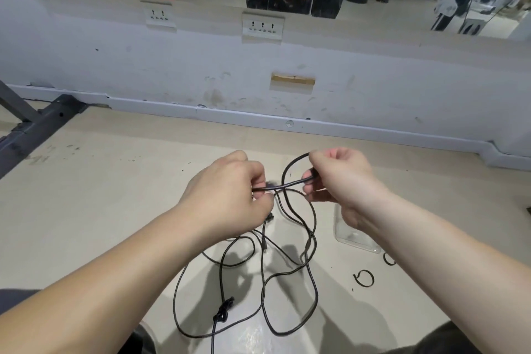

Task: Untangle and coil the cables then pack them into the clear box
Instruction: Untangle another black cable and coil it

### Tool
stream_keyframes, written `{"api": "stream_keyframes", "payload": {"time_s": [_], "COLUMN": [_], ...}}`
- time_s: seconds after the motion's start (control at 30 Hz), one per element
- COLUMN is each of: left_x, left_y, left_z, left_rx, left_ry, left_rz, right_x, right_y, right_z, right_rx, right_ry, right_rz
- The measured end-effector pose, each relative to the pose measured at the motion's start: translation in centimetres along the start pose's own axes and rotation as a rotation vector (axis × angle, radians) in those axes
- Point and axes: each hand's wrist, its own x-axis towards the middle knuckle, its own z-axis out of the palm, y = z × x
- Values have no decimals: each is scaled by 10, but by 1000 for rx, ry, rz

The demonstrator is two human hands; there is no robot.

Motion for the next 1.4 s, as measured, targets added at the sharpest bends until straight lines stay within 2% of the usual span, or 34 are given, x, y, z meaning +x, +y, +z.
{"api": "stream_keyframes", "payload": {"time_s": [0.1,0.2,0.27,0.37,0.43,0.53,0.6,0.7,0.73,0.77,0.83,0.9,0.97,1.17,1.27,1.4], "left_x": [1,2,1,-2,-6,-9,-5,4,4,4,0,-1,1,5,10,19], "left_y": [1,-4,-3,8,11,12,5,-12,-13,-13,-9,-4,-2,5,6,2], "left_z": [3,-2,-5,-4,-2,-2,-6,-17,-19,-17,-11,-6,-6,-18,-27,-37], "left_rx": [-17,-214,-418,-661,-655,-456,-434,-277,-263,-302,-477,-606,-634,-717,-981,-1419], "left_ry": [7,-62,-149,-288,-351,-454,-307,100,126,85,-76,-195,-213,33,151,256], "left_rz": [46,-102,-158,-170,-103,28,-3,-24,4,31,60,116,117,-41,-184,-396], "right_x": [6,14,14,8,3,-3,-5,-8,-10,-12,-13,-12,-10,-11,-9,-4], "right_y": [4,0,-6,-13,-13,-10,-7,-6,-5,-4,-3,-2,-2,-6,-2,7], "right_z": [0,-9,-15,-16,-13,-6,-6,-9,-9,-8,-6,-6,-7,-13,-14,-12], "right_rx": [-70,44,199,452,472,338,208,21,0,-12,-69,-146,-168,-73,-146,-199], "right_ry": [75,99,26,-231,-351,-385,-357,-425,-489,-552,-612,-584,-550,-752,-847,-830], "right_rz": [-41,-5,94,247,266,227,160,35,20,12,-17,-54,-78,90,119,153]}}
